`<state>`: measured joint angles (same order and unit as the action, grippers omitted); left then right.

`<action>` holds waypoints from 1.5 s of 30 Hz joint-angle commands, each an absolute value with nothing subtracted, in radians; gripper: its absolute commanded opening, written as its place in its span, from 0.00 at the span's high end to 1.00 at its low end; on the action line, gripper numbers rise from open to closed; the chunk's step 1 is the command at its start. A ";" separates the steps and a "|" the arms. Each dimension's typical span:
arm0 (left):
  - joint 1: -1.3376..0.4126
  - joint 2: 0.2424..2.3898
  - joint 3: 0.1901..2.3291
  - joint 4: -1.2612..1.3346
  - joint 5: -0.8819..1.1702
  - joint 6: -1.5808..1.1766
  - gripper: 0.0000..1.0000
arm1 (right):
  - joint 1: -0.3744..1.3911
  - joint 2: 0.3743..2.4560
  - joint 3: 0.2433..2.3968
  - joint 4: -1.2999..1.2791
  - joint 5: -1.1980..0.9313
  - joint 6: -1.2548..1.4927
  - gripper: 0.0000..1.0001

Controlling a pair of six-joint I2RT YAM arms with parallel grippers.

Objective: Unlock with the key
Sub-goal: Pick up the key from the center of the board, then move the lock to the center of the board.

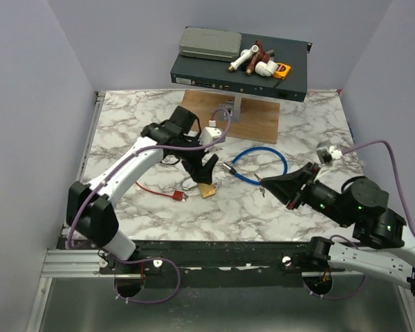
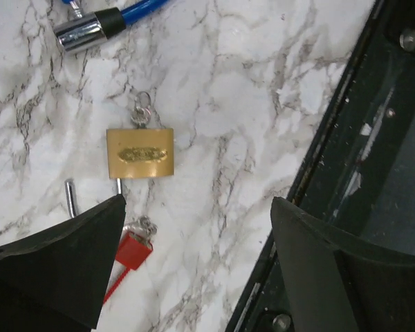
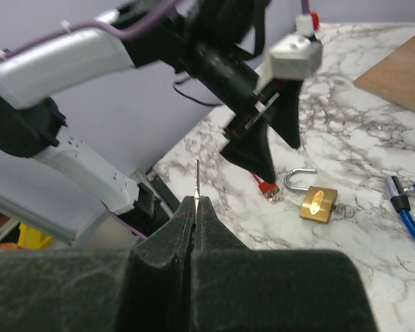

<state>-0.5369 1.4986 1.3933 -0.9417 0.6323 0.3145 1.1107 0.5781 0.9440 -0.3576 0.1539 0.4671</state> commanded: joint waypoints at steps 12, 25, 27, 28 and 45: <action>-0.741 2.002 1.685 -0.629 0.317 -0.177 0.01 | 1.109 0.526 1.006 -0.366 0.309 0.370 1.00; -0.897 2.332 2.071 -0.713 0.213 -0.160 0.02 | 1.109 0.485 1.022 -0.330 0.285 0.301 0.99; -0.912 2.356 2.082 -0.707 0.208 -0.132 0.01 | 1.110 0.487 1.020 -0.330 0.281 0.295 0.99; -0.918 2.372 2.100 -0.717 0.215 -0.121 0.01 | 1.110 0.490 1.019 -0.328 0.279 0.292 0.99; -0.970 2.190 1.697 -0.653 0.322 0.052 0.70 | 1.110 0.553 1.004 -0.296 0.277 0.273 0.99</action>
